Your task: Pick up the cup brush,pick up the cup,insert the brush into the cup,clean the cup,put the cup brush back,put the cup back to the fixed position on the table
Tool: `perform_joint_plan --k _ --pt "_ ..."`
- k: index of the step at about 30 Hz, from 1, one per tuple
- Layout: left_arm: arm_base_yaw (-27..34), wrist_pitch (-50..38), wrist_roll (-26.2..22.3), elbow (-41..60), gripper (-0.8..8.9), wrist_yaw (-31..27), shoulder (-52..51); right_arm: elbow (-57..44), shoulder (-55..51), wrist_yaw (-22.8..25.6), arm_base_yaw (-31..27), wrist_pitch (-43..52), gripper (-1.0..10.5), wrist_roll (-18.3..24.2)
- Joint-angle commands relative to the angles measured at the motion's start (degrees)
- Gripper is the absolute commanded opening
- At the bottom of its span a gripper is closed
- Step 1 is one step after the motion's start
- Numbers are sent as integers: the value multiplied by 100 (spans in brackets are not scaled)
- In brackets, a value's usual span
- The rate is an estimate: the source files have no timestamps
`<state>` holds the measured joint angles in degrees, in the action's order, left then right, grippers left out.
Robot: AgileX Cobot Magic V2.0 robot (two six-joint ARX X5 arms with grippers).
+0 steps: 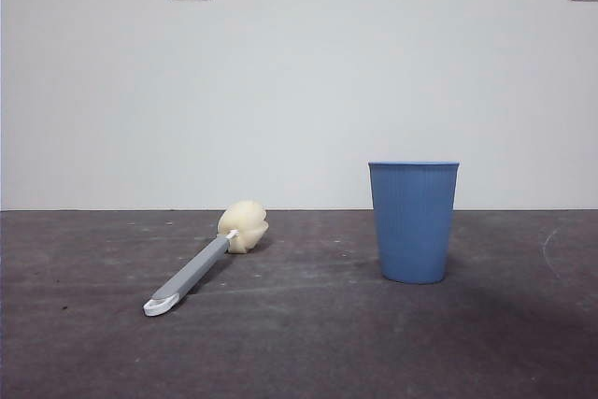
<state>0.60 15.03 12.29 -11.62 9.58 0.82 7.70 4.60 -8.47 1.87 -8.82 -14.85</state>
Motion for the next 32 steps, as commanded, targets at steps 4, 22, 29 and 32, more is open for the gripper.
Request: perform_joint_plan --k 4,22,29,32 --pt "13 404 162 -769 -6 188 352 863 815 -608 11 -116 -11 -101" --pt "13 3810 -986 -3901 -7 1386 2835 4822 3685 -1864 48 -4328 -11 2098" --pt "11 4765 -1419 -4242 -7 1622 3152 5073 3934 -1864 55 -5106 -11 2243" --pt "13 4977 -1543 -4242 -7 1615 3154 5073 3954 -1864 55 -5174 -11 2243"
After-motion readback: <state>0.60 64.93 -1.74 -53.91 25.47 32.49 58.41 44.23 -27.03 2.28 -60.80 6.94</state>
